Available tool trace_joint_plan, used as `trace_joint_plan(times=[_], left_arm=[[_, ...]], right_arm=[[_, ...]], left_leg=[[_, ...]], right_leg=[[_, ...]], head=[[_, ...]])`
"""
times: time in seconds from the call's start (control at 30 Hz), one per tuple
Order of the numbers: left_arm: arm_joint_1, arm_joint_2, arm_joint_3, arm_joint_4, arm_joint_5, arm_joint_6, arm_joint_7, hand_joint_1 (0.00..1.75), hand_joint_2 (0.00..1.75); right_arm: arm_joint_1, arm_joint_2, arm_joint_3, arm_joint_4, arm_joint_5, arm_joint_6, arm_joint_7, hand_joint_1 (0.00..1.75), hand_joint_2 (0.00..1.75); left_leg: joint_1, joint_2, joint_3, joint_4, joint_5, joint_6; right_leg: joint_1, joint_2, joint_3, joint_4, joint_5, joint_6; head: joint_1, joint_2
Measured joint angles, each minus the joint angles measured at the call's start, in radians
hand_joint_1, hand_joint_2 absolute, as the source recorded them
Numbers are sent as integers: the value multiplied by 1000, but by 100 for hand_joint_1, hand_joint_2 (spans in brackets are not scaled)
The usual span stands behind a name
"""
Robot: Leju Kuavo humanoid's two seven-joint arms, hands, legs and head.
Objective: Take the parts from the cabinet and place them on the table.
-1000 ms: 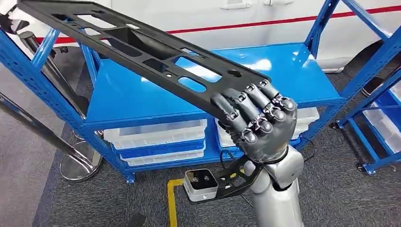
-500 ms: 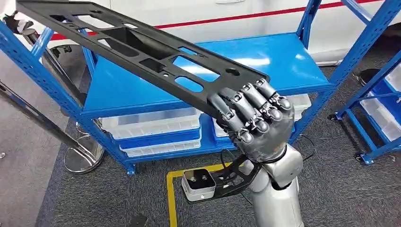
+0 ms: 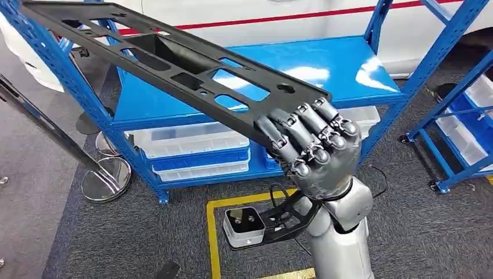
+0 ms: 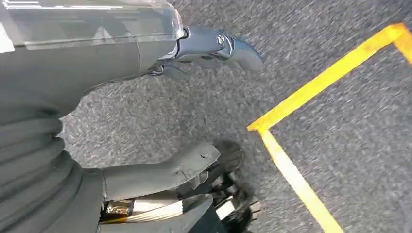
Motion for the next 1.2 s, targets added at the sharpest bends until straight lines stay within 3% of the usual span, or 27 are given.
trace_joint_plan(times=[0.03,0.07,0.1,0.17,0.23,0.3,0.37,0.4,0.43,0.47,0.53,0.57,0.6,0.7,0.73,0.77,0.8,0.83,0.87,0.9,0.93,1.0,1.03,1.07,1.1,1.13,1.2], left_arm=[[0,0,0,0,-3,0,0,0,175],[-1,0,0,0,-5,0,0,0,175],[-2,1,0,0,-6,0,2,0,175],[-1,1,0,0,-8,-3,4,0,175],[-2,1,0,0,-10,-6,7,0,175],[-3,1,0,0,-15,-8,8,0,175],[-3,1,0,0,-17,-13,9,0,175],[-3,1,0,0,-17,-15,11,0,175],[-3,1,0,0,-18,-16,11,0,175],[-4,1,0,0,-20,-16,12,0,175],[-10,1,0,0,-23,-18,15,0,175],[-15,2,0,0,-26,-18,16,0,175],[-19,5,0,0,-27,-18,17,0,175],[-24,6,0,0,-30,-18,19,0,175],[-24,6,0,0,-31,-18,20,0,175],[-27,5,0,0,-31,-18,20,0,175],[-28,6,0,0,-32,-18,20,0,175],[-30,6,0,0,-32,-18,21,0,175],[-30,5,0,0,-33,-18,21,0,175],[-29,4,0,0,-33,-18,21,0,175],[-29,3,0,0,-34,-18,21,0,175],[-28,3,0,0,-35,-18,21,0,175],[-28,2,0,0,-35,-18,21,0,175],[-29,2,0,0,-35,-18,21,0,175],[-28,5,0,0,-34,-16,21,0,175],[-26,3,0,0,-34,-15,21,0,175],[-26,3,0,0,-35,-14,21,0,175]], right_arm=[[0,0,0,0,0,0,0,175,175],[-1,0,0,0,1,0,0,175,175],[-1,0,0,-1,2,0,0,175,175],[1,0,0,-1,4,0,0,175,175],[0,0,0,-1,5,0,0,175,175],[0,0,0,-1,7,0,0,175,175],[0,0,0,-1,9,0,0,175,175],[0,0,0,-1,10,0,0,175,175],[0,0,0,0,11,0,0,175,175],[0,0,0,0,12,0,0,175,175],[-1,0,0,0,14,0,0,175,175],[-2,0,0,0,15,0,0,175,175],[-2,0,0,0,16,0,0,175,175],[-3,0,0,0,16,0,0,175,175],[-2,0,0,0,16,0,0,175,175],[-2,-1,0,0,16,0,0,175,175],[-5,-1,0,-2,16,0,0,175,175],[-7,-1,0,-3,15,0,0,175,175],[-6,-1,0,-4,14,0,0,175,175],[-6,-1,0,-5,14,0,0,175,175],[-5,-2,0,-5,13,0,0,175,175],[-5,-2,0,-6,13,0,0,175,175],[-6,-2,0,-6,12,0,0,175,175],[-6,-2,0,-8,11,0,0,175,175],[-8,-2,0,-8,11,0,0,175,175],[-7,-2,0,-10,11,0,0,175,175],[-7,-2,0,-11,11,0,0,175,175]], left_leg=[[3,0,-12,14,-1,-2],[3,0,-26,27,-3,-9],[-1,0,-40,45,-4,-16],[0,-2,-45,49,6,-28],[4,-3,-53,51,5,-39],[7,-3,-78,118,-66,-49],[10,-3,-129,269,-153,-55],[10,-3,-144,324,-173,-55],[10,-3,-140,340,-169,-52],[9,-4,-111,306,-144,-45],[-1,-6,-9,146,-73,-25],[-11,-8,38,64,-63,-12],[-14,-9,60,33,-77,-2],[-30,-10,57,10,-56,10],[-30,-9,64,-18,-33,21],[-21,0,71,-43,-15,13],[-20,-1,66,-50,-7,17],[-18,0,56,-49,0,22],[-18,0,45,-45,4,18],[-17,1,32,-37,7,17],[-15,2,19,-28,11,14],[-7,2,-11,-3,15,7],[0,2,-28,15,15,3],[5,2,-48,38,12,-6],[1,1,-68,54,10,-17],[2,0,-73,67,12,-20],[3,-2,-79,72,24,-30]], right_leg=[[-4,-2,54,-80,19,4],[-2,-1,82,-133,-16,8],[8,5,89,-149,-14,-1],[9,5,75,-142,-13,-10],[6,3,69,-150,1,-33],[6,2,57,-150,12,-49],[12,0,41,-150,23,-60],[15,0,34,-149,28,-61],[17,0,27,-149,34,-62],[20,0,21,-149,39,-63],[23,2,16,-149,47,-63],[21,1,15,-150,50,-62],[20,-1,12,-152,55,-56],[2,-3,8,-168,79,-36],[3,-3,9,-178,86,-32],[6,-1,5,-167,69,-33],[8,1,-3,-142,30,-31],[8,1,-25,-78,-25,-27],[7,1,-48,-3,-71,-23],[5,1,-66,64,-102,-18],[2,1,-68,95,-101,-12],[-6,0,-17,40,-49,0],[-10,-1,33,-34,-17,8],[-16,-2,77,-115,-20,18],[-2,-1,85,-126,-43,16],[-2,4,70,-110,-28,-4],[2,7,63,-111,-27,-22]], head=[[0,0],[0,0],[-1,0],[-1,0],[0,0],[0,0],[0,0],[0,0],[0,0],[0,0],[0,0],[0,0],[0,0],[0,0],[0,0],[0,0],[0,0],[0,0],[0,0],[0,0],[0,0],[0,0],[0,0],[0,0],[2,0],[-2,0],[-1,0]])
